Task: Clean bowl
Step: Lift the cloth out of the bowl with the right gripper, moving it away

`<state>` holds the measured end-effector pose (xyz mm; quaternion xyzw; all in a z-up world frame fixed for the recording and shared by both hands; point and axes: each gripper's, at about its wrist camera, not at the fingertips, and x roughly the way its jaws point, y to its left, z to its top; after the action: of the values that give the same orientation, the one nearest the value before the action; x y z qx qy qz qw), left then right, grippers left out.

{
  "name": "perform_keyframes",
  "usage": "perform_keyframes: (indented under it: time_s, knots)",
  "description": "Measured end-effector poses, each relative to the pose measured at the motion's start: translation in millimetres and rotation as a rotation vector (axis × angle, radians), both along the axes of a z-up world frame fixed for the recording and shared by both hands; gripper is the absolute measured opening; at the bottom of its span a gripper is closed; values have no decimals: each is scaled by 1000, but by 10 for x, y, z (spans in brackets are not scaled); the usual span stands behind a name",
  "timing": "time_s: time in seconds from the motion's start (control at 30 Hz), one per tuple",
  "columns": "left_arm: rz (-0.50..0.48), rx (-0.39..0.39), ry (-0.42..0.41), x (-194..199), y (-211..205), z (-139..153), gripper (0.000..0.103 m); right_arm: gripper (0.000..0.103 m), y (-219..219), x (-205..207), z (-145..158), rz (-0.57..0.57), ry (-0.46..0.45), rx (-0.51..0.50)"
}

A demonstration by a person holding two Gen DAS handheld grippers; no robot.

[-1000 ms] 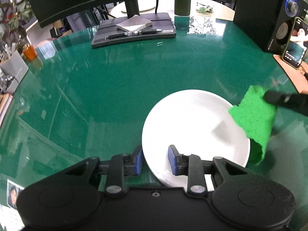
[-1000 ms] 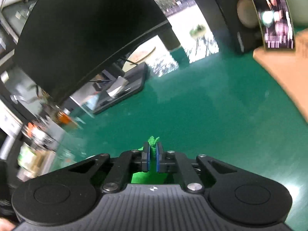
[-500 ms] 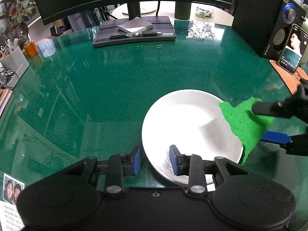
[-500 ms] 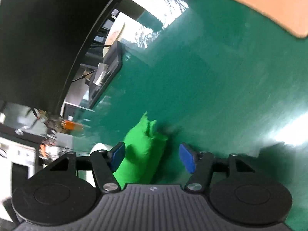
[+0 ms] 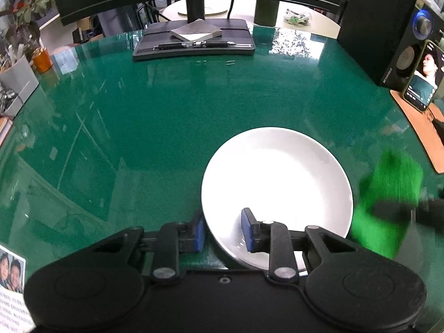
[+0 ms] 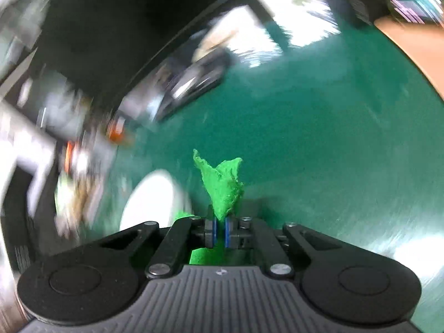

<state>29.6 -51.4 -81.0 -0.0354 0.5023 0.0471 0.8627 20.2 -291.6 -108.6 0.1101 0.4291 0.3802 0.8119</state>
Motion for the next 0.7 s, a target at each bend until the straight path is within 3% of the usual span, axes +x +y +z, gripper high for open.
perform_keyframes:
  time_s: [0.07,0.17,0.33,0.47,0.57,0.63,0.7]
  knots:
    - [0,-15,7,13,31,-1,28,5,187,-190,61,145,-107,-53]
    - [6,-43,20,33,90,-7,31,5,439,-364,133,261,-255,-115]
    - [-2,-37,31,37,111,-4,32,5,768,-385,80,402,-320,-204]
    - [-12,-21,27,7,96,-2,32,6,729,-327,83,356,-326,-258]
    - [-13,-23,24,3,97,-7,32,6,631,-202,64,218,-296,-285]
    - [-20,-14,25,7,83,-5,32,6,560,-227,51,220,-286,-280]
    - [-28,-3,25,10,65,-2,32,6,618,-346,82,305,-315,-283]
